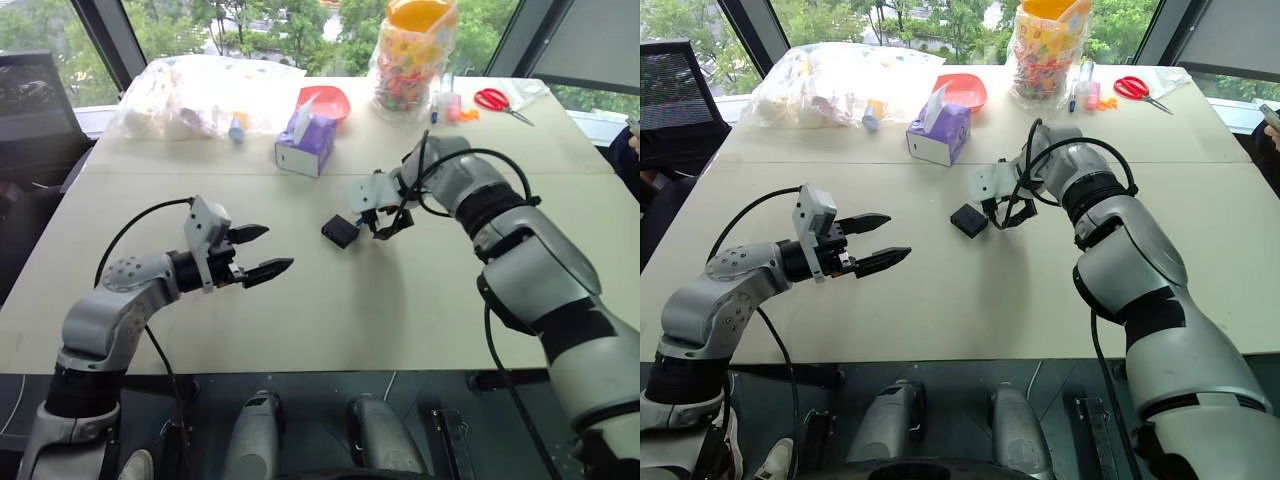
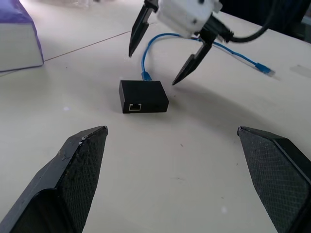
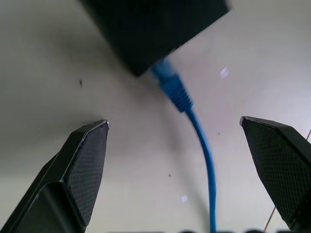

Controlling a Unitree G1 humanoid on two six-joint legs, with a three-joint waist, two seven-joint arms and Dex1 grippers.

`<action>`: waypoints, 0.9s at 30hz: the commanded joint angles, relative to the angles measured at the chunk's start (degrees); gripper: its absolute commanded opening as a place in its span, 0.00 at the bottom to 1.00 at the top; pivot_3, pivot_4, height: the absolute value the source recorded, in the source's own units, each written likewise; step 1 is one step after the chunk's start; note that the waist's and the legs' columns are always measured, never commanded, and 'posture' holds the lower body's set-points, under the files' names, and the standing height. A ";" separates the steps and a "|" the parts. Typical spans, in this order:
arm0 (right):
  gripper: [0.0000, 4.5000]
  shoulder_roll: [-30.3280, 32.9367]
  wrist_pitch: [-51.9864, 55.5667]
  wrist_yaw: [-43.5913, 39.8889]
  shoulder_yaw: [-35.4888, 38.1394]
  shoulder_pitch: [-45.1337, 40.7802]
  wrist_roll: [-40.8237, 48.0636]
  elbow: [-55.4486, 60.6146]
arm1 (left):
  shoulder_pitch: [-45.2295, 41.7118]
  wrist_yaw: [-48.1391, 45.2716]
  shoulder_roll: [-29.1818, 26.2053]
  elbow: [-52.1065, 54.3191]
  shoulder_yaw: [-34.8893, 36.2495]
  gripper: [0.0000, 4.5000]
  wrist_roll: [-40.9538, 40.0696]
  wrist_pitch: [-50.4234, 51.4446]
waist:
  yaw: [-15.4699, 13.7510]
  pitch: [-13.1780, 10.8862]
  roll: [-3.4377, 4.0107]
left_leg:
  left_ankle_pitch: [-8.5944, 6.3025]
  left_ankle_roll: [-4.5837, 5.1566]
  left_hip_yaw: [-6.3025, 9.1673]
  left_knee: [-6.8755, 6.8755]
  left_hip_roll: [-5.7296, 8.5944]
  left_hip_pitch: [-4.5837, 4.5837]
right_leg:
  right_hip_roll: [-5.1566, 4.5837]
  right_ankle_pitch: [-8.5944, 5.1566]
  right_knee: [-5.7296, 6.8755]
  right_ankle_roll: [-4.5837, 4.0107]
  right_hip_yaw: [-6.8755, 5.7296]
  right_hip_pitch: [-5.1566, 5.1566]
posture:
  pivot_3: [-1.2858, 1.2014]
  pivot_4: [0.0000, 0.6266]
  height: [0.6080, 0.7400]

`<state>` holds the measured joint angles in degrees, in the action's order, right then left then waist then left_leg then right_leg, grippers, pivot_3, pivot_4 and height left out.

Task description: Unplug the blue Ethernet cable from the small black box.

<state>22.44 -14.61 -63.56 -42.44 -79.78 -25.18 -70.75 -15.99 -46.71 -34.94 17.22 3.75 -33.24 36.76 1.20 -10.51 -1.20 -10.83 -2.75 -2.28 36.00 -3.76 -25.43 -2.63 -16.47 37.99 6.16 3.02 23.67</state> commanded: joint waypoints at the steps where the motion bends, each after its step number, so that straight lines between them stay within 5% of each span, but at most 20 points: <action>1: 1.00 -2.36 -2.77 3.55 -0.74 -2.45 -4.63 -3.33 | 1.59 1.87 0.10 4.12 2.54 0.99 -1.05 -0.49 | 0.29 0.00 0.00 | 0.01 -0.01 0.01 0.00 -0.02 0.05 | 0.02 0.00 0.07 0.00 0.00 0.00 | 0.52 0.24 0.96; 10: 1.00 -6.12 -5.42 3.92 0.85 -2.76 -8.82 -6.18 | 3.98 4.58 0.17 6.94 3.97 0.99 -1.37 -0.46 | 1.40 0.02 -0.01 | 0.05 -0.09 0.09 0.07 -0.02 0.20 | 0.04 0.00 0.16 -0.02 -0.02 -0.16 | 0.52 0.24 0.96; 13: 0.80 -8.30 -8.11 3.97 -0.21 -2.60 -11.07 -6.37 | 4.69 5.84 0.34 8.01 4.51 1.00 -1.57 -0.56 | 1.59 0.03 -0.03 | 0.05 -0.09 0.10 0.04 -0.03 0.22 | 0.04 0.00 0.16 -0.02 -0.02 -0.17 | 0.52 0.24 0.96; 20: 0.00 -12.55 -10.55 8.84 -3.44 -1.90 -17.65 -7.24 | 6.10 8.65 0.52 10.71 5.66 1.00 -2.34 -0.13 | 3.15 0.07 -0.09 | 0.04 -0.11 0.07 -0.13 -0.06 0.76 | 0.06 -0.06 0.21 -0.21 0.02 -0.53 | 0.52 0.24 0.96; 27: 0.00 -13.23 -9.61 2.93 2.00 -1.77 -14.26 -6.93 | 7.49 9.63 -0.09 12.03 6.10 1.00 -3.51 0.65 | 3.20 0.11 -0.17 | 0.05 -0.12 0.07 -0.32 -0.06 1.07 | 0.07 -0.10 0.19 -0.29 0.04 -0.74 | 0.52 0.24 0.96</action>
<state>10.63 -23.46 -57.57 -42.43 -82.50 -42.10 -77.93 -8.25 -37.17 -34.53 27.32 8.46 -35.72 37.39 4.40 -10.39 -1.37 -10.78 -2.86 -2.22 35.66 -3.83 -24.37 -2.57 -16.57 38.17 5.87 3.06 22.93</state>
